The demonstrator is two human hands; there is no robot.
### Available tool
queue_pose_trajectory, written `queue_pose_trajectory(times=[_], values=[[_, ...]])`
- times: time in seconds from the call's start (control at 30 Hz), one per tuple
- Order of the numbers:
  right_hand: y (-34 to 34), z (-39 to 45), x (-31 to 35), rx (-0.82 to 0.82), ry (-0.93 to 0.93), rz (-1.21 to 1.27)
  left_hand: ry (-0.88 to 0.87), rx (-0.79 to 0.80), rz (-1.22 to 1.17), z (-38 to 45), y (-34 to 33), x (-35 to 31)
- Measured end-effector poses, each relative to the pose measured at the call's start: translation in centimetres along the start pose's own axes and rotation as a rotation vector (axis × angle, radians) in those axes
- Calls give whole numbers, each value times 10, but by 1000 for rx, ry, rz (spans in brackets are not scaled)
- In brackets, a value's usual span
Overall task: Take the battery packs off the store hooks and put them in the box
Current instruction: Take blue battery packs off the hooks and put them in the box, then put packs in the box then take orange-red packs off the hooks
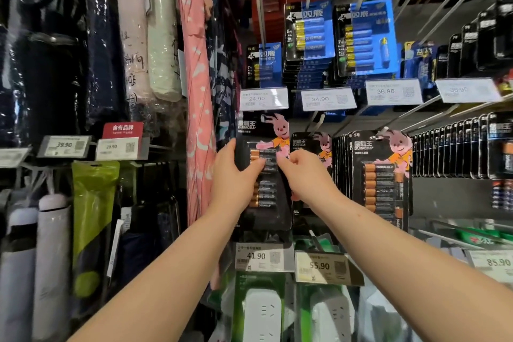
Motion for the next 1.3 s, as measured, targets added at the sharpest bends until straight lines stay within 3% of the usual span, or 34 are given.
queue_pose_trajectory(times=[0.5, 0.6, 0.8, 0.93, 1.1, 1.3], values=[[2, -17, -14, 50, -63, -73, 87, 91, -9, -7, -10, 30], [18, -53, -18, 51, -90, -67, 48, 35, 10, -39, -9, 29], [90, -181, -28, -27, -192, 268, 126, 68, -114, -158, -18, 43], [134, -262, -71, -53, -374, 419, 316, 250, -214, -243, -75, 57], [188, -344, -121, -28, -563, 407, 502, 441, -306, -340, -175, 46], [274, -451, -189, -130, -871, 369, 729, 682, -372, -449, -271, 42]])
Point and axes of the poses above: each hand's wrist, its own z-axis towards the middle knuckle, its own y-axis out of the back of the hand, x = y × z, the point moved 3 cm from there along z, towards the middle knuckle, and after that the axes turned 7 degrees about y, right-handed, at the moved point
